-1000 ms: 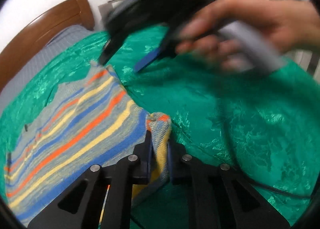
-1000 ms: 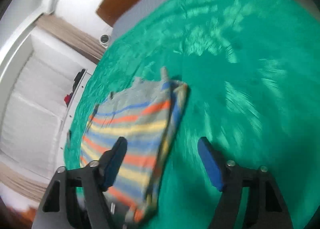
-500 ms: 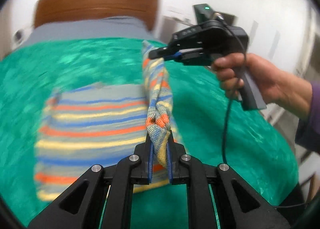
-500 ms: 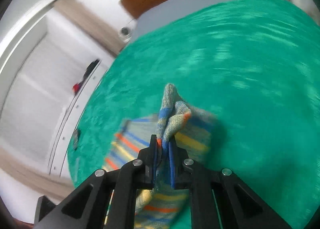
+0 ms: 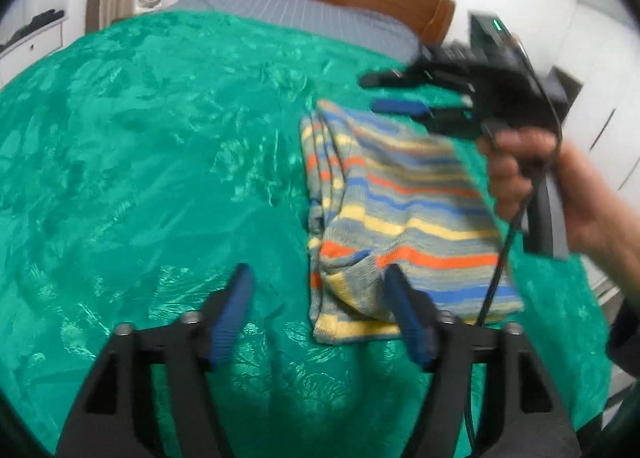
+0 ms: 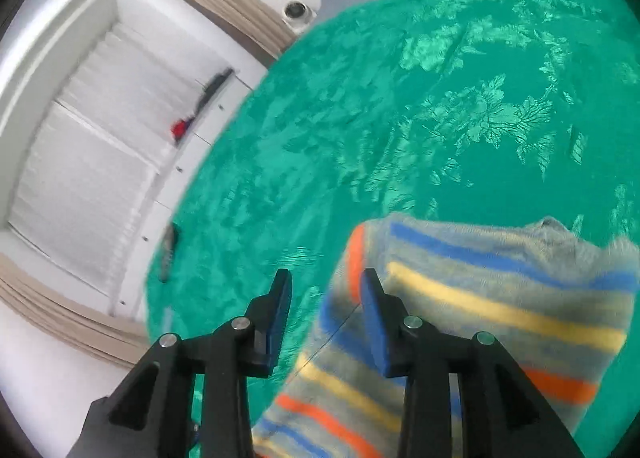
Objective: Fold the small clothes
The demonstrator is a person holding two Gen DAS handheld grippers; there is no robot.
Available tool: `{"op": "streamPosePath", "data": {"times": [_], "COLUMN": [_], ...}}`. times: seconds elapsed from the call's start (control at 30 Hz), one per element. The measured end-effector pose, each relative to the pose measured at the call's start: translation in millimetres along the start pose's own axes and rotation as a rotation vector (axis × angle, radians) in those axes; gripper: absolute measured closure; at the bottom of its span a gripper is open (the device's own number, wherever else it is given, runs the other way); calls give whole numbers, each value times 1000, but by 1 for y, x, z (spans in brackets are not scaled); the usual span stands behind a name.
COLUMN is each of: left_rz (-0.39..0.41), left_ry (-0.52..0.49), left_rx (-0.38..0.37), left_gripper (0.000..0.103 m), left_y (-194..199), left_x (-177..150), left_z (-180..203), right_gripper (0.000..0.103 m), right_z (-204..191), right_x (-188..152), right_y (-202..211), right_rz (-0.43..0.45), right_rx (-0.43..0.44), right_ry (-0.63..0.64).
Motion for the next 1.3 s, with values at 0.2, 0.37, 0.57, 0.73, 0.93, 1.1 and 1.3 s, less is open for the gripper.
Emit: {"op": "streamPosePath", "data": {"times": [0.2,0.37,0.57,0.73,0.93,1.1,1.3], "left_rz": [16,-107,-127,-42,-47,-155,-90], "left_ry": [-66,17,19,-2,-103,-16,21], "left_rx": [-33,56,98,47,57,155,70], "left_gripper": [27,86,82,37,21,41,13], "left_y": [1,-17,10,29,-19,-60,-7], "left_x": [14,-4,-17,10,50,30,7], "left_z": [14,-10,-29,-8,36,-2,-11], "right_gripper": [66,66,66,66,65,58,53], "right_z": [-24,-60,-50,-67,-70,-32,-68], "right_x": [-42,-130,-199,-174,-138,-166,-178], "right_y": [68,74,70,102,99,61,97], "right_rz": [-23,-143,-182,-97,-25,-116,-25], "right_rx": [-129,-98,-194,-247,-308,-359,-359], "right_ry": [226,368,339,375,409,326,338]}}
Point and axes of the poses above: each gripper's, at about its wrist camera, not at the fingertips, and y roughly against the way its jaws point, z to its right, x to its top, the point moved 8 cm from there along -y, roughly the way its jaws point, and after that the axes turned 12 degrees about y, right-handed, at the moved point
